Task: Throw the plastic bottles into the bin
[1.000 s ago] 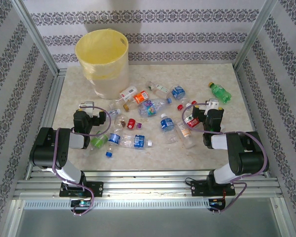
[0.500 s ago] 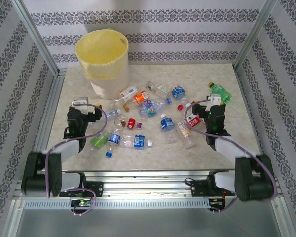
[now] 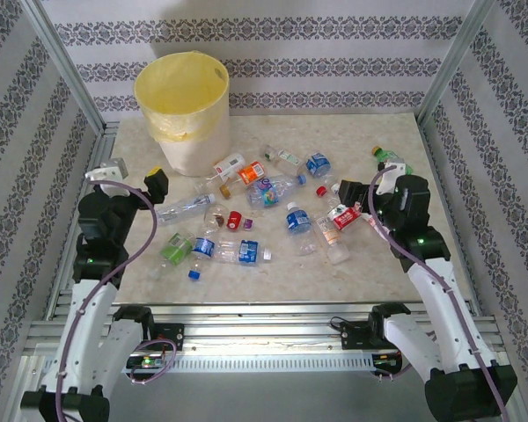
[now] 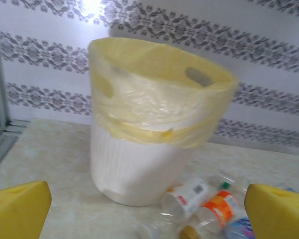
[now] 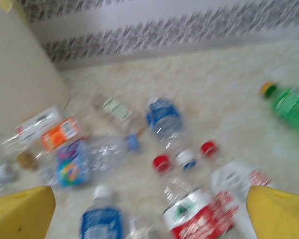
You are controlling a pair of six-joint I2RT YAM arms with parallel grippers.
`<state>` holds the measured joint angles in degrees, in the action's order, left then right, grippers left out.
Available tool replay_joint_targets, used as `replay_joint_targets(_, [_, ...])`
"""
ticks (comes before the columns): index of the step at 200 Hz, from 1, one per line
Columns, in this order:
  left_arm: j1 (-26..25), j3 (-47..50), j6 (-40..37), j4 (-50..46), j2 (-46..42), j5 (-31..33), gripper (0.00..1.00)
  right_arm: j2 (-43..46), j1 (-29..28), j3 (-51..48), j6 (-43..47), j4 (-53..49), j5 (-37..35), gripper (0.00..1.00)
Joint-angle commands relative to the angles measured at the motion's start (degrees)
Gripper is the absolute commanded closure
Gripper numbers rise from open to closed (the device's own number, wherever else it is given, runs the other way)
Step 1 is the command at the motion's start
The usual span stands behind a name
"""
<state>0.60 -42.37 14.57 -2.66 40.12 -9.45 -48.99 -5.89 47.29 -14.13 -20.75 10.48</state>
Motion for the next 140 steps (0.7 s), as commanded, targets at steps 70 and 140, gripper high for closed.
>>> replay_joint_targets(70, [-18.71,-9.91,13.39,-27.37,2.93,-0.92,0.00,-11.86,-4.56,5.94,-2.79,-37.19,8.92,0.02])
replay_joint_targets(140, [-34.47,-15.41,18.39,-30.52,9.82,9.45,0.00,-24.53,-4.81,4.17,-1.79,-34.34,6.16,0.07])
